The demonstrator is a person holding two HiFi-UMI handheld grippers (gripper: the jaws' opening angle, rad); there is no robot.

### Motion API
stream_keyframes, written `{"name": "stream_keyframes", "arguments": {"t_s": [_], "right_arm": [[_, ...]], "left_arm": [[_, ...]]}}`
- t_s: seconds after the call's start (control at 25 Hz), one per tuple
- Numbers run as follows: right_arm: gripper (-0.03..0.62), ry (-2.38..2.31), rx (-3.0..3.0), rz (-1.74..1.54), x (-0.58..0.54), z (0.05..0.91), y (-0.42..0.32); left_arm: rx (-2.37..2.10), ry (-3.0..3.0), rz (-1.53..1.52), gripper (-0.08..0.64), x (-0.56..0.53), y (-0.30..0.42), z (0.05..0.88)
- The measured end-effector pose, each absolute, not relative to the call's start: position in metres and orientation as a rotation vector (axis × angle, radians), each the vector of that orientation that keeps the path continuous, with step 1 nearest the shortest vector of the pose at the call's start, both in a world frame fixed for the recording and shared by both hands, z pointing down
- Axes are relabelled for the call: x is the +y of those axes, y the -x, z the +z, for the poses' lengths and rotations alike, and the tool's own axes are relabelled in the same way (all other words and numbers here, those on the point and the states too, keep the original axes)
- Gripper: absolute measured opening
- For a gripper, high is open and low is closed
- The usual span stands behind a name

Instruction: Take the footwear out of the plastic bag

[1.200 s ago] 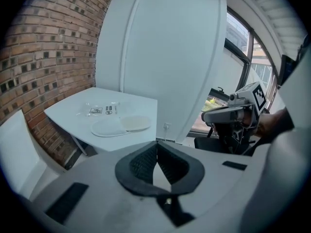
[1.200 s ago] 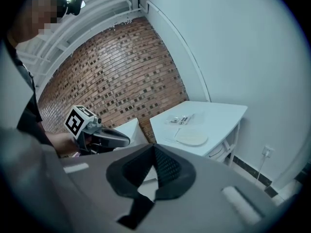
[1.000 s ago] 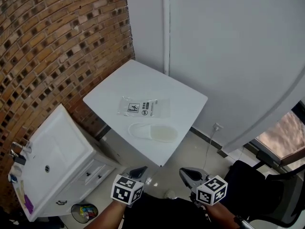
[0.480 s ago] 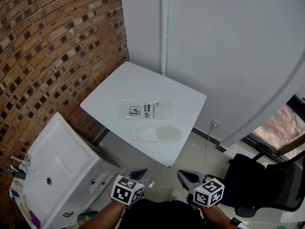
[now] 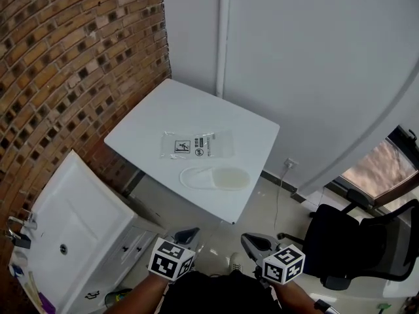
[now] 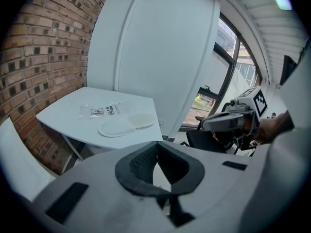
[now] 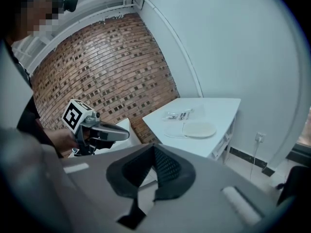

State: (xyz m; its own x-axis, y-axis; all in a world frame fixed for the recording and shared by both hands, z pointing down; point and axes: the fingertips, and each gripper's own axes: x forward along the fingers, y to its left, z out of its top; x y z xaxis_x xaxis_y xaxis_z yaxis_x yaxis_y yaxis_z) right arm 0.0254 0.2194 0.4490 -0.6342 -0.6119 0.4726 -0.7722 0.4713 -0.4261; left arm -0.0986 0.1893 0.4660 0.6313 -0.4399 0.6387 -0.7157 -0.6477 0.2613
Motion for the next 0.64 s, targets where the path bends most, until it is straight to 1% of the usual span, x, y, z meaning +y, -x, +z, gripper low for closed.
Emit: {"name": "stream_keyframes", "arguments": {"t_s": [0.36,0.64], "right_arm": [[0.000,-1.154,-2.481,0.875,0.218,0.443,-0.020],[0.000,-1.119,-2.476,0.879,0.224,0.442,-0.010]], "left_arm": [[-0.938,-2.360,0.709,0.008,0.190,0.104,0.459],[-0.982,-2.335,0.699,0.008,0.191,0.122,0.456]]}}
